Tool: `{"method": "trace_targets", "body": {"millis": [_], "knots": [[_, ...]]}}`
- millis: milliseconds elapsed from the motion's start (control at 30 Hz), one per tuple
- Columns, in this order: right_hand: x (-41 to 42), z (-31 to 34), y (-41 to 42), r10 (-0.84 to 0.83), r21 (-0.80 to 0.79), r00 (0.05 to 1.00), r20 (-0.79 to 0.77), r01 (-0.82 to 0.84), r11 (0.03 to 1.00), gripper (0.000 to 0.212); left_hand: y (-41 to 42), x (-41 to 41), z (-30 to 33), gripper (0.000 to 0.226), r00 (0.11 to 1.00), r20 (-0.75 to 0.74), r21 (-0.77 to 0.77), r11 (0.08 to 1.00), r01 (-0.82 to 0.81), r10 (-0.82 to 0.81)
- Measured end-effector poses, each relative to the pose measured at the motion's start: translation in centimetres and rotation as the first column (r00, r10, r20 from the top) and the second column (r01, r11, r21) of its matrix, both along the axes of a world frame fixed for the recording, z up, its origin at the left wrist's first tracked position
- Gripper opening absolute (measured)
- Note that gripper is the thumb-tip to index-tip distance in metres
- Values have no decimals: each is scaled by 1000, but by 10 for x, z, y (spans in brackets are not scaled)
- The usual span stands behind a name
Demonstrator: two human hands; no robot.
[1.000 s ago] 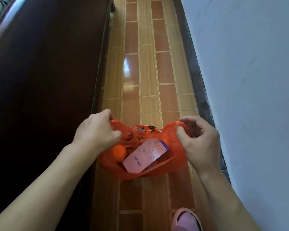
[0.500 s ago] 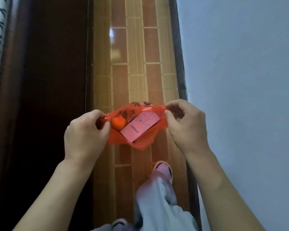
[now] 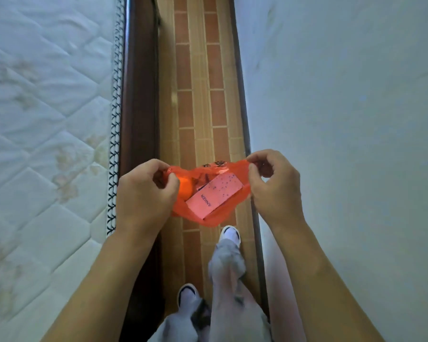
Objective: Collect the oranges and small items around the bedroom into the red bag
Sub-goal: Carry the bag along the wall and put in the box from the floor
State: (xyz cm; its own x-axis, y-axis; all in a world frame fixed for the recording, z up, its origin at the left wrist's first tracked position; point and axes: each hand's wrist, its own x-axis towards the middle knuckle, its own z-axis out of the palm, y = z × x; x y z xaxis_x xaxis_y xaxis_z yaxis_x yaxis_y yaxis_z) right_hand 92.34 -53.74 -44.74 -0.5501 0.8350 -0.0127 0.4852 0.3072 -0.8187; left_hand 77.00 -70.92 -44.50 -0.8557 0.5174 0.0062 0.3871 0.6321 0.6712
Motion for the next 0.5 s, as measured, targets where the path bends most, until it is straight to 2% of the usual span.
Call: {"method": "trace_targets", "body": {"millis": [267,500], "knots": [[-7,192,-6,35,145,996,-81,-23,989,19,-11,-3,185,6,992,-129,115,993,17,-2],[6,328,-19,53,325,990,-134,-7,946,19,-32,6,303,9,981,-188,226,974,-11,55]]}}
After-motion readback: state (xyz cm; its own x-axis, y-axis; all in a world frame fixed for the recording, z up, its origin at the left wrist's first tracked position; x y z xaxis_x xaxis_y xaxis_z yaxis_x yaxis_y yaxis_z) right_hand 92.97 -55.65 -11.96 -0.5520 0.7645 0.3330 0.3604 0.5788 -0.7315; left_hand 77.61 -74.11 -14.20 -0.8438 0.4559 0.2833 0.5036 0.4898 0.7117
